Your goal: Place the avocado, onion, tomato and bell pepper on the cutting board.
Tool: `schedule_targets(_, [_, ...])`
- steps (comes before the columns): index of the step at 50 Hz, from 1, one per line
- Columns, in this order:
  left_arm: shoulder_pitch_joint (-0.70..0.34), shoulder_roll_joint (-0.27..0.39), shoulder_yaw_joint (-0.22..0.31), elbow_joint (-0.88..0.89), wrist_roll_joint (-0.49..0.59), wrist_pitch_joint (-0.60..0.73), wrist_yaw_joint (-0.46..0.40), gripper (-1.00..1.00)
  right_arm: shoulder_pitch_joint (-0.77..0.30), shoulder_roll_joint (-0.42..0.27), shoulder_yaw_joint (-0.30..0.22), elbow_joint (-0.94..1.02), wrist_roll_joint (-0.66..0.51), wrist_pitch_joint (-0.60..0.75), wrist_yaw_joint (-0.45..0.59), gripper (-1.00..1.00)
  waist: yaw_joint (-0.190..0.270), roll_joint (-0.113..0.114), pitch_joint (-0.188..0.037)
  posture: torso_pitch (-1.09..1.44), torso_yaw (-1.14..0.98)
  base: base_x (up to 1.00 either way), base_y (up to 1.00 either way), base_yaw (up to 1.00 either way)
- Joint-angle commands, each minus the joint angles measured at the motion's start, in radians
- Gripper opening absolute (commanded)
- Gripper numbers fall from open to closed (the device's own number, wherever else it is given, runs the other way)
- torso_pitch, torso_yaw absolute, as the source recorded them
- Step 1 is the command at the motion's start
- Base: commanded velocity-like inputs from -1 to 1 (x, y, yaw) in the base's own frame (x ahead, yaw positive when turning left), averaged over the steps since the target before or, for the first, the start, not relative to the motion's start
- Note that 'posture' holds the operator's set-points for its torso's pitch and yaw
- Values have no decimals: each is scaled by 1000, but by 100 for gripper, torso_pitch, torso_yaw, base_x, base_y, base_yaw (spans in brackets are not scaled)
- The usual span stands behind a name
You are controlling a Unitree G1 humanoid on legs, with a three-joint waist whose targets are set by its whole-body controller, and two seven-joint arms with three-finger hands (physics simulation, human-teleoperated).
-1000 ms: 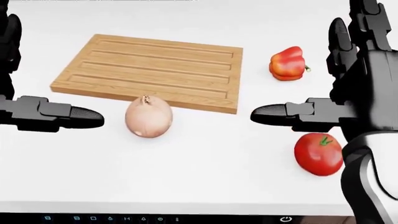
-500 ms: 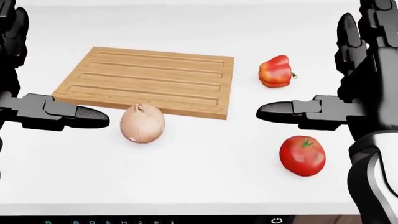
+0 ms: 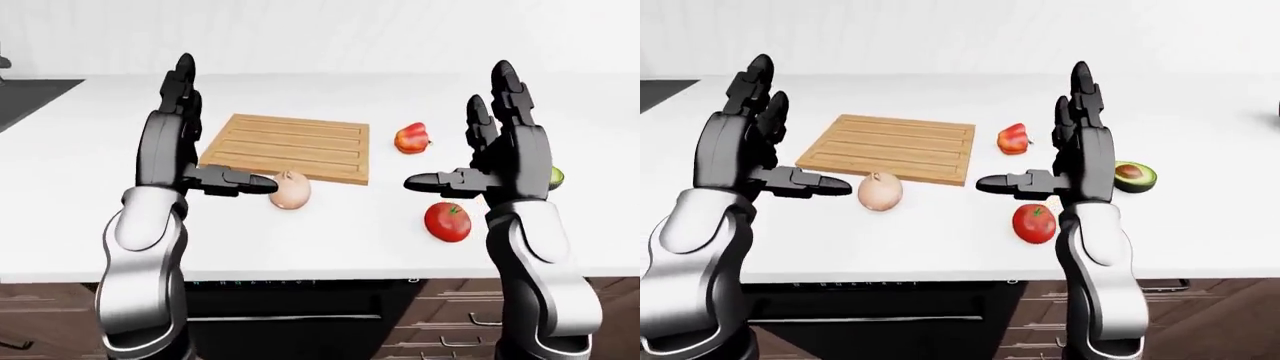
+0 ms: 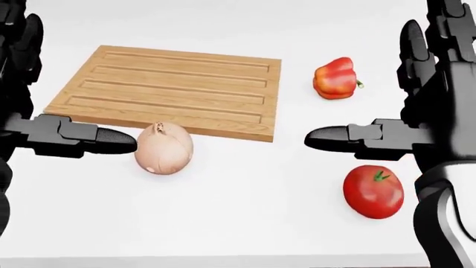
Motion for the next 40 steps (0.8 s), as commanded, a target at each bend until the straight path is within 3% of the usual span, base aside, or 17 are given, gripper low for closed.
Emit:
schedule_targets(1, [-26,8,2,-30,-4,-32,14,100,-25,-8,-6,-38,0,-28,2,100,1,-2,-23,0,0,0,0,0])
schedule_targets(17, [-56,-78,-124,-19,62,-35,-15,100,-38,-17,-14,-40,7,-22,-2,100,2,-11,-19,0,0,0,0,0])
schedule_targets(19, [-18,-104,-197,-2,130,-73,-25,100,-32,-12,-8,-32,4,-34,-1,100,3,-12,-18,0,0,0,0,0])
schedule_targets(21, [9,-140,-235,7,204,-105,-20,100,-29,-10,-7,-27,4,-41,0,100,4,-14,-18,0,0,0,0,0])
schedule_targets(23, [-20,-158,-217,13,272,-100,-4,100,-27,-11,-9,-29,3,-41,2,100,5,-17,-20,0,0,0,0,0])
schedule_targets(27, [-35,-234,-269,-11,400,-1,14,100,-12,-2,-4,-16,-3,-66,5,100,2,-21,-20,0,0,0,0,0])
schedule_targets(30, [-8,-266,-315,52,465,-101,70,100,-8,4,-2,-13,0,-73,5,100,3,-25,-18,0,0,0,0,0])
schedule_targets(35, [-44,-304,-311,98,590,-112,82,100,7,0,-10,-26,1,-71,8,100,5,-28,-25,0,0,0,0,0])
schedule_targets(40, [-69,-332,-305,137,605,-103,77,100,3,1,-8,-26,2,-69,8,100,3,-31,-25,0,0,0,0,0])
